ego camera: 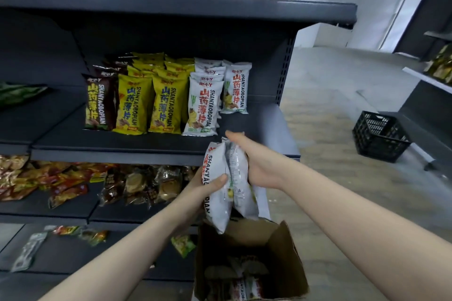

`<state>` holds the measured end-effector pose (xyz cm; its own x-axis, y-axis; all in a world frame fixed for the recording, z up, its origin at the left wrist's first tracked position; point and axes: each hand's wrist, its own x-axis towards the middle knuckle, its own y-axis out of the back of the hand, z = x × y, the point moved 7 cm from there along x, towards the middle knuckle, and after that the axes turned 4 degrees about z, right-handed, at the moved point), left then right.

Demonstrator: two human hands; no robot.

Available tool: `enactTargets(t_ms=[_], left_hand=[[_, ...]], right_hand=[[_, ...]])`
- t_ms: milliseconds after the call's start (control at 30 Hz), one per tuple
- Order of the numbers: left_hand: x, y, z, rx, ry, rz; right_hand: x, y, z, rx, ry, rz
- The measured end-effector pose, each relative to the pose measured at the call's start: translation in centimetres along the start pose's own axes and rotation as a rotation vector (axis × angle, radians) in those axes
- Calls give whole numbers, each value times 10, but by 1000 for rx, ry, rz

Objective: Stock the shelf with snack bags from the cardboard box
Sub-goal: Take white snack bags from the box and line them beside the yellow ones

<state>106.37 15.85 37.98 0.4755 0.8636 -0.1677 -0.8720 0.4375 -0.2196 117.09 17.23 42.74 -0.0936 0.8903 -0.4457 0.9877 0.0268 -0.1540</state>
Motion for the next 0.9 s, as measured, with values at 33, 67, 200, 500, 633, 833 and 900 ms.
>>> enactTargets(t_ms=[33,67,200,500,633,833,900], left_hand=[[3,4,4,-31,4,-13],[4,6,9,-54,9,-23],[15,14,27,-30,14,-54],[49,4,89,106,-227,272],[61,1,103,-16,-285,293],[80,-13,128,212,-501,269],[90,-28,127,347,-477,60]], right_hand=[[-2,-1,-4,-17,16,-57],[-3,0,-8,-36,48,-108],[-8,0,-20,-151,92,-261],[17,3,-48,-242,326,39],[27,26,-60,-163,364,217],[44,56,-76,126,360,215],[51,68,-85,166,377,236]])
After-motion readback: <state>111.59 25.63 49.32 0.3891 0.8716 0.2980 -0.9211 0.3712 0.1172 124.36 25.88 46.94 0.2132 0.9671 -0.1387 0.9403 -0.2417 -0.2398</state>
